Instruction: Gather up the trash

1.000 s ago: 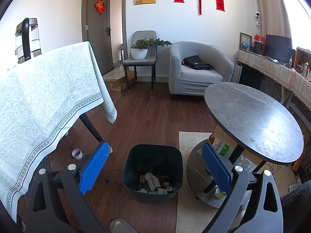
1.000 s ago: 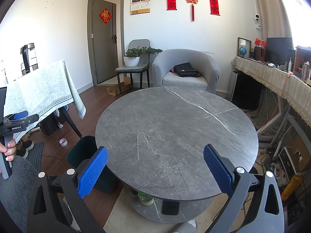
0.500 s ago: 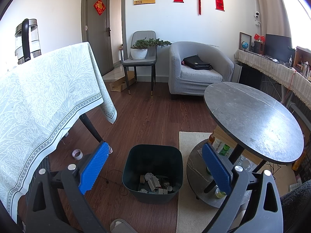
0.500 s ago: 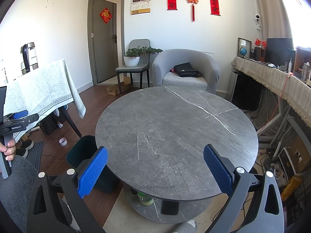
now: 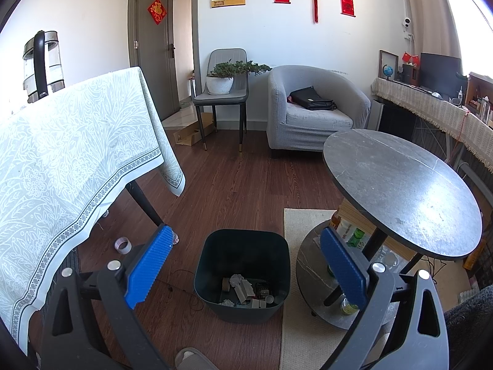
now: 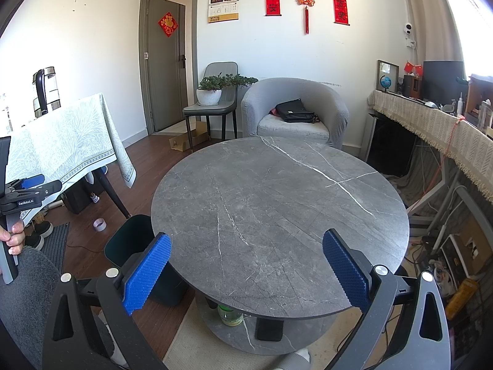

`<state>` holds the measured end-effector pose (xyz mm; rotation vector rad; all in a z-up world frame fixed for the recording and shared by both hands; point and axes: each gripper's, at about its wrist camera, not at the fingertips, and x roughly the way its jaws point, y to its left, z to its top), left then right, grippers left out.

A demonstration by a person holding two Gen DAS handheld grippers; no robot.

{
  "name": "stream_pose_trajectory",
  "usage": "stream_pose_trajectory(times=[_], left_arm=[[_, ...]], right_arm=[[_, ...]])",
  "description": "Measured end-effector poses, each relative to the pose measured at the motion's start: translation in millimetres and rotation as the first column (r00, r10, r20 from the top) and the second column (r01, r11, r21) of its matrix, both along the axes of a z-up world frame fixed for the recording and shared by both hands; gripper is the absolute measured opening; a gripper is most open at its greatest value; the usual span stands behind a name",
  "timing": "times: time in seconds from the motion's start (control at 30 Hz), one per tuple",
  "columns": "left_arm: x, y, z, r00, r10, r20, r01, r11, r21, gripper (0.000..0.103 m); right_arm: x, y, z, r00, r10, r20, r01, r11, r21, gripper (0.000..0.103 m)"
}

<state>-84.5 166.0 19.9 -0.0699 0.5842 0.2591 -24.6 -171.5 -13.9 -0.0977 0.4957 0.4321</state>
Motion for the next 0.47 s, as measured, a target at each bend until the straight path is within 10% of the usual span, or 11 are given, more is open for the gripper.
stream_pose_trajectory(times=[0.47], left_arm=[[-0.7, 4.5, -2.0, 1.0, 0.001, -0.007, -0.001, 1.0, -0.004, 0.098]], right_arm=[[0.2, 0.2, -0.5, 1.0, 0.0, -0.001, 0.0, 1.0, -0.003, 0.1]])
